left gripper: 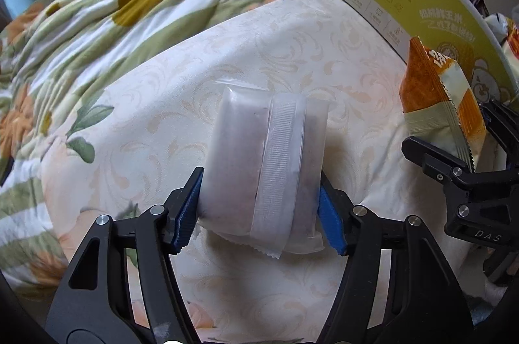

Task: Organize snacks
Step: 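Carry both packets over the box and open both grippers to drop them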

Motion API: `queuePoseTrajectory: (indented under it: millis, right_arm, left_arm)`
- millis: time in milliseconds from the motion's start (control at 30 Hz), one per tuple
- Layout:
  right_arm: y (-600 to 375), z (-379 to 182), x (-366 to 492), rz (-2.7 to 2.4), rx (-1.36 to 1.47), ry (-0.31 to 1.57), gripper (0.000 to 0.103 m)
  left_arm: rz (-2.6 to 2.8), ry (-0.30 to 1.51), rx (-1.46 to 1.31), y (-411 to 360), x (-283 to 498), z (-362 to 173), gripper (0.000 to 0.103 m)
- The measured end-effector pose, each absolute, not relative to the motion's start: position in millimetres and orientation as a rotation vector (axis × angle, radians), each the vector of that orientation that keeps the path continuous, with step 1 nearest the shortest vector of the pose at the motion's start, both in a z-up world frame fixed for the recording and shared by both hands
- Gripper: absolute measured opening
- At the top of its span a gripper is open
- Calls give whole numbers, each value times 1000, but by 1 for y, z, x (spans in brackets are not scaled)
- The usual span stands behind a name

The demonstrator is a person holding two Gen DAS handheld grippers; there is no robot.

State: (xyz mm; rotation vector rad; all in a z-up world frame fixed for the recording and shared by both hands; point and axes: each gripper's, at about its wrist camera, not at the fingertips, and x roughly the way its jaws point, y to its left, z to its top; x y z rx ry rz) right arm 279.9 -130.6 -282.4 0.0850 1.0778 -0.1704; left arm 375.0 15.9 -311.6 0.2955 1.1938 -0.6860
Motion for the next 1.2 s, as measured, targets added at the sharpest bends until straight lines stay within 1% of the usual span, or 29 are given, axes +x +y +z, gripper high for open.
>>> queuePoseTrajectory:
  millis: [200,333,667,767,900,1000,1200]
  right_arm:
    - [-125,-269,275,-151,53,1051,75]
    - [-119,-251,273,-128,44,1018,75]
    - [-136,-144,246,-88,50,798,75]
    - [-158,-115,235,-80,44,752,75]
    - [-201,-89,221,-101,25,728,75]
    - [-239,-81,209,-126,27,721,75]
    - [-312,-82,189,-162,47,742,75]
  left_arm:
    - [-655,1181,185,35,375,-296,61]
    - [-636,1154,161,41,367,-272,61]
    - [-640,974,132,20,339,-162,60]
    - [-646,915,109,0,327,-130,60]
    - [-660,855,90,-45,313,-94,60]
    - [-693,833,68,-86,303,-78,60]
    - [-746,819,69,-178,292,-64,60]
